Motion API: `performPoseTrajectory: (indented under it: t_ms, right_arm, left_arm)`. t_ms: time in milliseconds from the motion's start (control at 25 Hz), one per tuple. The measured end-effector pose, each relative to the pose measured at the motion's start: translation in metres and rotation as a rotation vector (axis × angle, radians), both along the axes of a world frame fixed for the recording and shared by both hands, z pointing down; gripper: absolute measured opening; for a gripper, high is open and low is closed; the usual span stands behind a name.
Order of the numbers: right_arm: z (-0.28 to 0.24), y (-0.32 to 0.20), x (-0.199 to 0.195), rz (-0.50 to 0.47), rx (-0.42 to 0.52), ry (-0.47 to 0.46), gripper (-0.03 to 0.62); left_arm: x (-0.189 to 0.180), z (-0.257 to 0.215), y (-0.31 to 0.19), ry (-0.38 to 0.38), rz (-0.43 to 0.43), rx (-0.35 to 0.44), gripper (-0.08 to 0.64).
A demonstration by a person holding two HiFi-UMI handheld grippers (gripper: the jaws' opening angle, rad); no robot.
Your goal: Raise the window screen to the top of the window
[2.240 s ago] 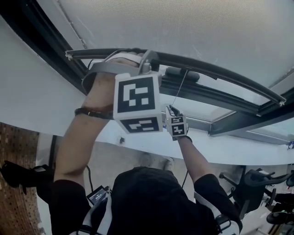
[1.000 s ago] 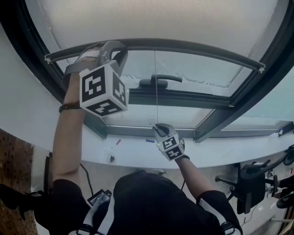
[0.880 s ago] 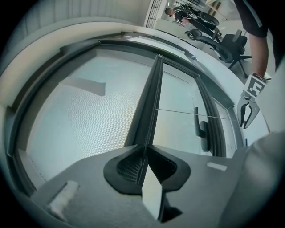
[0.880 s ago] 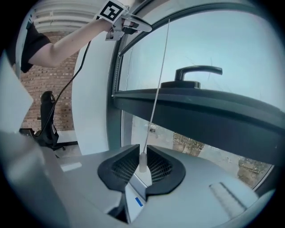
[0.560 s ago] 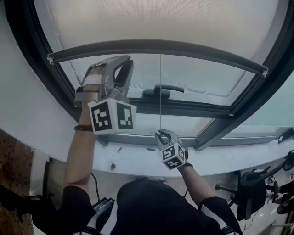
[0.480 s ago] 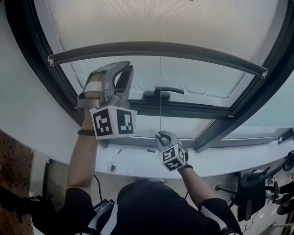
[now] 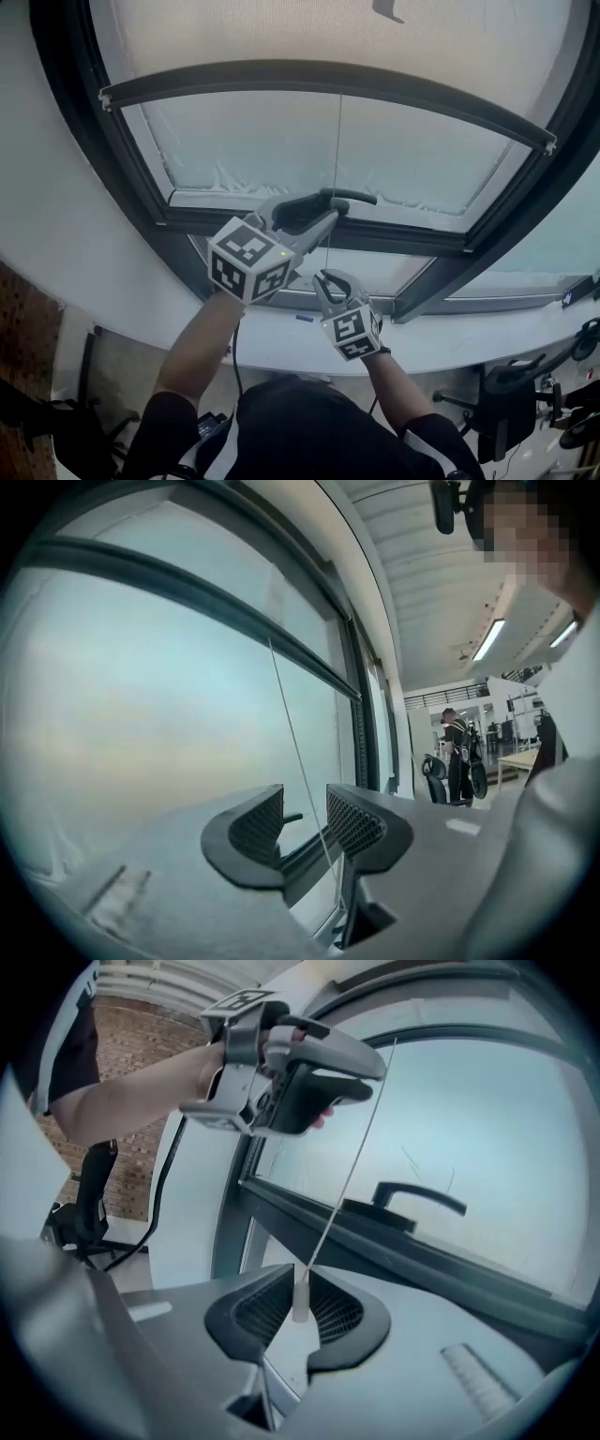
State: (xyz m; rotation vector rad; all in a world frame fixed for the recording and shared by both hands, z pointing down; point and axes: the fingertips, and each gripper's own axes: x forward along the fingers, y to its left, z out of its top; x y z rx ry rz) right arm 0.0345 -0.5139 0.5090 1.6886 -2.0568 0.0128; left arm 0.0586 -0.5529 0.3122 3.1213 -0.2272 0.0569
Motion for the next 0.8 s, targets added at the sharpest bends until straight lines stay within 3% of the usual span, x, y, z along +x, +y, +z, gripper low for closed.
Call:
performPoseTrajectory:
  t_ms: [320,400,480,640,800]
  right_arm:
    - [-0.045,-0.01,0.0,-0.022,0.085,-0.021,0.054]
    - [-0.06,-0.01,-0.003,-0.033,0.122,-0.026,0.054]
    - [-0.071,-0.014,-0.005,-0.049,0.152,-0.035,0.054]
    - [-0.092,-0.014,-0.007,-0.041,0.19,-0.083,0.054]
    - [-0.119,-0.022,-0.002,-0.054,0.252,-0.033,0.054]
  left_arm:
    - [0.011,0.005,0.014,0.013,0.029,0.024,0.142]
    - [0.009,0.002,0.01,0.03,0.01,0.024,0.025]
    - [0.008,-0.009,0.009,0.069,0.024,-0.003,0.008]
    - [0.009,-0.029,0.009,0.107,0.048,-0.018,0.006]
    - [0.013,-0.057,0.007,0.116,0.058,0.042,0.006]
